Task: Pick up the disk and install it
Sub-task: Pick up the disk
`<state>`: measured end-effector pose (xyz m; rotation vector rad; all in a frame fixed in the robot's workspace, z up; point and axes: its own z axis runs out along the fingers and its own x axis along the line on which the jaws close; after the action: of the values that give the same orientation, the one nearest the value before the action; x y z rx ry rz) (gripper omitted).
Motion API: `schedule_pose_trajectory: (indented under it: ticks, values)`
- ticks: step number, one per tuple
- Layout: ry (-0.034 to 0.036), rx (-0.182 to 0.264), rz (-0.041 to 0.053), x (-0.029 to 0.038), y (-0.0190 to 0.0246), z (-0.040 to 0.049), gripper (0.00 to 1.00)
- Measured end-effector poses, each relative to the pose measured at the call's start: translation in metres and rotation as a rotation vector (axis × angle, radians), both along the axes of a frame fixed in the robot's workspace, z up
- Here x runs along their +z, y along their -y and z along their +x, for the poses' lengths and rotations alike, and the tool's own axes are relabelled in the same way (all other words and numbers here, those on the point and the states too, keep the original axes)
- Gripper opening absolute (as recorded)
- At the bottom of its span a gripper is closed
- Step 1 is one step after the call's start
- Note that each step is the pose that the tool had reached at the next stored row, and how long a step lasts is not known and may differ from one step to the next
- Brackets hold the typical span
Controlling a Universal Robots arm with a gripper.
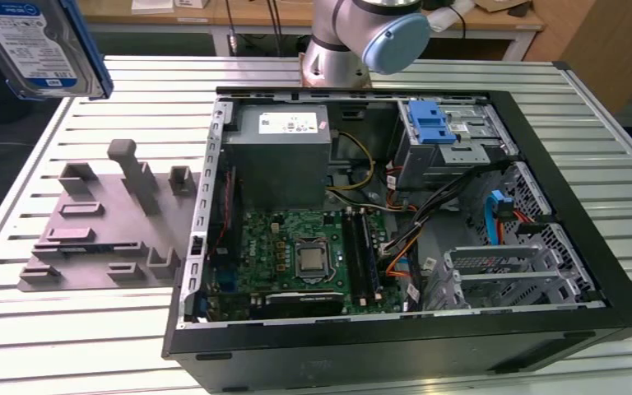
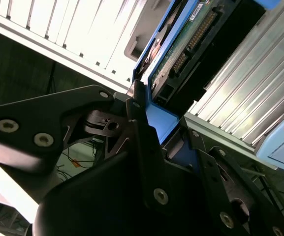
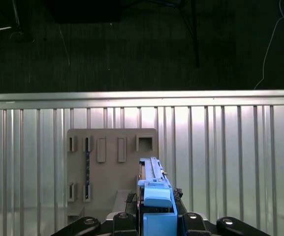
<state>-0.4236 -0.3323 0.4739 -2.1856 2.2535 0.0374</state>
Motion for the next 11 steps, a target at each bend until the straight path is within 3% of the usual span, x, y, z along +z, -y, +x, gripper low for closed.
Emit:
schedule_pose_trajectory:
  ticks: [11]
  values:
    - [0.0001,0.000,0.0000,0.0000,0.0000,0.0016,0.36]
